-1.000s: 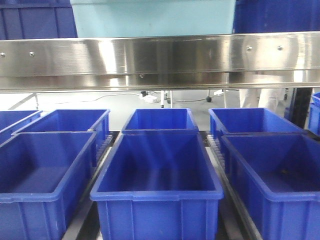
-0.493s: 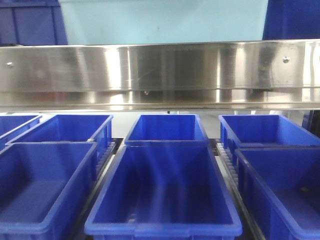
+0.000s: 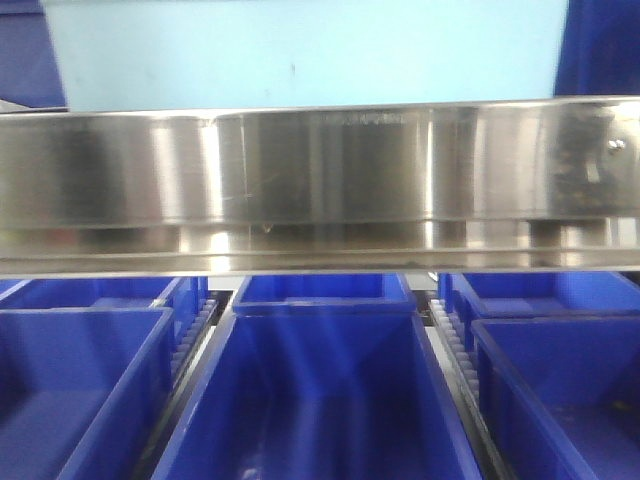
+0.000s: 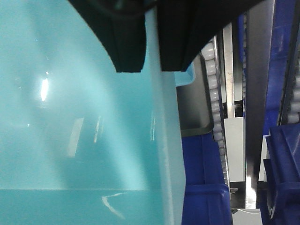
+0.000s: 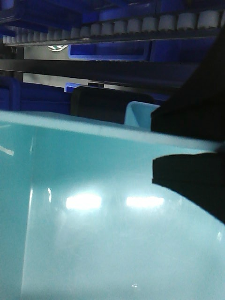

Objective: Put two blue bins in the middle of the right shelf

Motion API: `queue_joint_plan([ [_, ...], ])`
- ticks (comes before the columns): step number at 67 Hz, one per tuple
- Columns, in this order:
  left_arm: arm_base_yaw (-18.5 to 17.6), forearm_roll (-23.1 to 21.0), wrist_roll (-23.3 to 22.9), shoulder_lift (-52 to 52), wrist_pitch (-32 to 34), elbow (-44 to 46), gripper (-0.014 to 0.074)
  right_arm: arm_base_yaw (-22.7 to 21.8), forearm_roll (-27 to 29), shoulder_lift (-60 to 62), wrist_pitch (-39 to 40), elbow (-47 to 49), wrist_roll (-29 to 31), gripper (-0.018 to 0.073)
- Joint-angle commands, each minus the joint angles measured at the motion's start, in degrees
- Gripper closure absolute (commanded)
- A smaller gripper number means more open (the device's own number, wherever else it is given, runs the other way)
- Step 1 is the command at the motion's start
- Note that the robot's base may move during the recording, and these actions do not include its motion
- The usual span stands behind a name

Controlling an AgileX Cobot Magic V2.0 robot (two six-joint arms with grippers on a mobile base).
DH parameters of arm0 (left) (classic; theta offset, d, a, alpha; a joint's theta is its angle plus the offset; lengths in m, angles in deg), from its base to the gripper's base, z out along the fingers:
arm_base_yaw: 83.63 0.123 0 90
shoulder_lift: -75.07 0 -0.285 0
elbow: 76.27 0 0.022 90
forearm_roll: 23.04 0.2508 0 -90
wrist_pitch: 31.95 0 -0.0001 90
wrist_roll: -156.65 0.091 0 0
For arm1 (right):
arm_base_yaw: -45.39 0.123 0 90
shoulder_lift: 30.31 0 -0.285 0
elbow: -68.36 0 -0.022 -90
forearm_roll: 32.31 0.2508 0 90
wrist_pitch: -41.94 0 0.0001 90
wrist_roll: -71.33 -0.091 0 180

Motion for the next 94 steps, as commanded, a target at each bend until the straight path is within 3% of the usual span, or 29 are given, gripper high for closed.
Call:
queue_joint_plan([
  [1,-0.12,-0.64,0.35,0.46,2.00,0.78,0.0707,-0.20,0.21,0.93,2.92,0.50,1.23,0.0712],
  [94,-0.12,-0.64,0.35,0.35,2.00,0.78,0.0707,-0.20,0.21,0.93,2.92,0.50,1.23,0.0712],
])
